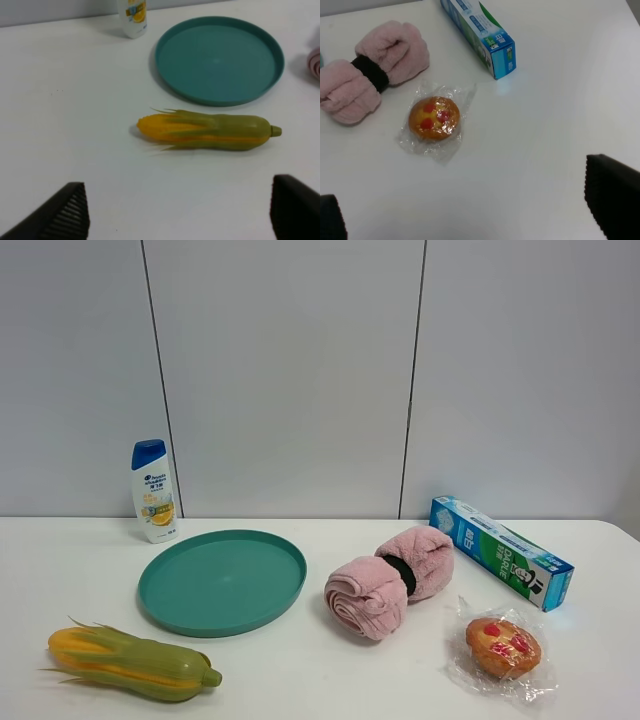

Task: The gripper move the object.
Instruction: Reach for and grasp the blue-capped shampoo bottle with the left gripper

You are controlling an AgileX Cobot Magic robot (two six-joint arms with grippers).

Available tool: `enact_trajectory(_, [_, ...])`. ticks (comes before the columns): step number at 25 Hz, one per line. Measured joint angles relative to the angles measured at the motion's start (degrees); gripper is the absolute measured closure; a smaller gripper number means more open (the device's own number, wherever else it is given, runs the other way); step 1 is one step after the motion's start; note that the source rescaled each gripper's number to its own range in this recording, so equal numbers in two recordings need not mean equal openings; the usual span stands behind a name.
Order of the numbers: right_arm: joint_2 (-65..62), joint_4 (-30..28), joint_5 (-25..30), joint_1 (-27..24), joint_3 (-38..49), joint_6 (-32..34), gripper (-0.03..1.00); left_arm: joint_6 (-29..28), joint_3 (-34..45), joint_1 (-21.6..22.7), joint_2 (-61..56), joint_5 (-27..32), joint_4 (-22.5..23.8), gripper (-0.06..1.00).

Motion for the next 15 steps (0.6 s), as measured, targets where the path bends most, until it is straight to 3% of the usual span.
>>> enact_trajectory(1, [0.00, 0.00, 0.00, 0.00, 0.00, 0.00, -0.03, 0.00, 0.00, 0.00, 0.00, 0.00, 0.00, 0.26])
enact_trajectory(15, [0.00, 0.00, 0.00, 0.00, 0.00, 0.00, -0.03, 0.00, 0.00, 0.00, 0.00, 0.00, 0.00, 0.26])
